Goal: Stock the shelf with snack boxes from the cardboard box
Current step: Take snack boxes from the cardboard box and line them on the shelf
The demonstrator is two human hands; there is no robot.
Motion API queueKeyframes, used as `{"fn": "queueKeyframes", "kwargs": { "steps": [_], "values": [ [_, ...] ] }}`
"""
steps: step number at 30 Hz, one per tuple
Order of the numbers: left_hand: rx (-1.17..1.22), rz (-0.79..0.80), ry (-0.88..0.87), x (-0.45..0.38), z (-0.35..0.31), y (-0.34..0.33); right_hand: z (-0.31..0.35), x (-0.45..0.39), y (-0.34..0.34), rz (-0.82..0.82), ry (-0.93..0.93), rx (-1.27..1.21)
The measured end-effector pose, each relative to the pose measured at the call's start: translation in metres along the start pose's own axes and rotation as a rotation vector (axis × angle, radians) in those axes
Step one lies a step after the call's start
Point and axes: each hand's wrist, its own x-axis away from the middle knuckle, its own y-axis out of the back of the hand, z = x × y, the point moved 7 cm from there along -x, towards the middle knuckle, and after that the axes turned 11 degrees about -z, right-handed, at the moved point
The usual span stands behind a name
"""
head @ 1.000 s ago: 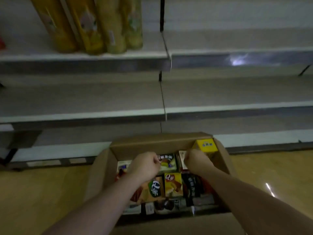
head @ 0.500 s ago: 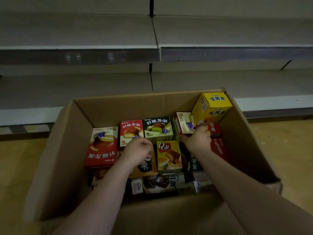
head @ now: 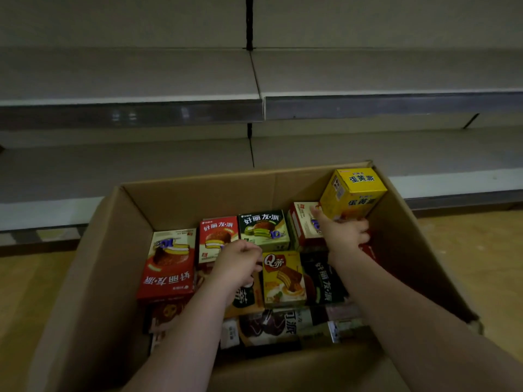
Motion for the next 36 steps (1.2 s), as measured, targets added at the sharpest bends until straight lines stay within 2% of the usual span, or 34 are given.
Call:
{"fn": "queueKeyframes", "kwargs": {
  "steps": [3, 8, 10, 14, 19, 22, 25, 27, 29, 31, 34, 35, 36],
  "values": [
    [0.045, 0.008, -0.005, -0.002, -0.006, -0.006, 0.015, -0.021, 0.013, -0.098, -0.006, -0.084],
    [0.062, 0.000, 0.022, -0.006, -0.005, -0.006, 0.020, -0.038, 0.006, -0.133, -0.013, -0.179],
    [0.065, -0.007, 0.034, -0.008, -0.002, -0.006, 0.019, -0.041, 0.005, -0.148, 0.005, -0.143],
    [0.057, -0.013, 0.036, -0.008, -0.001, -0.006, 0.020, -0.044, 0.005, -0.136, 0.066, -0.052],
    [0.065, -0.001, 0.033, -0.005, -0.003, -0.008, 0.024, -0.034, 0.009, -0.104, 0.110, -0.079],
    [0.063, 0.019, -0.085, -0.004, -0.015, -0.011, 0.031, -0.012, 0.012, -0.050, 0.168, -0.022],
    [0.088, 0.095, -0.225, 0.000, -0.031, -0.018, 0.040, 0.026, 0.008, 0.065, 0.335, 0.172],
    [0.108, 0.137, -0.253, 0.005, -0.038, -0.023, 0.042, 0.054, -0.004, 0.202, 0.454, 0.303],
    [0.185, 0.097, -0.214, 0.004, -0.035, -0.019, 0.044, 0.077, -0.018, 0.364, 0.553, 0.343],
    [0.288, -0.010, -0.131, -0.003, -0.025, -0.003, 0.046, 0.095, -0.026, 0.558, 0.609, 0.300],
    [0.357, -0.134, 0.028, -0.017, -0.005, 0.024, 0.042, 0.100, -0.029, 0.854, 0.523, 0.294],
    [0.362, -0.135, 0.064, -0.018, -0.001, 0.030, 0.042, 0.092, -0.026, 0.880, 0.428, 0.243],
    [0.337, -0.134, 0.078, -0.020, 0.001, 0.034, 0.040, 0.076, -0.021, 0.814, 0.260, 0.134]
  ]
}}
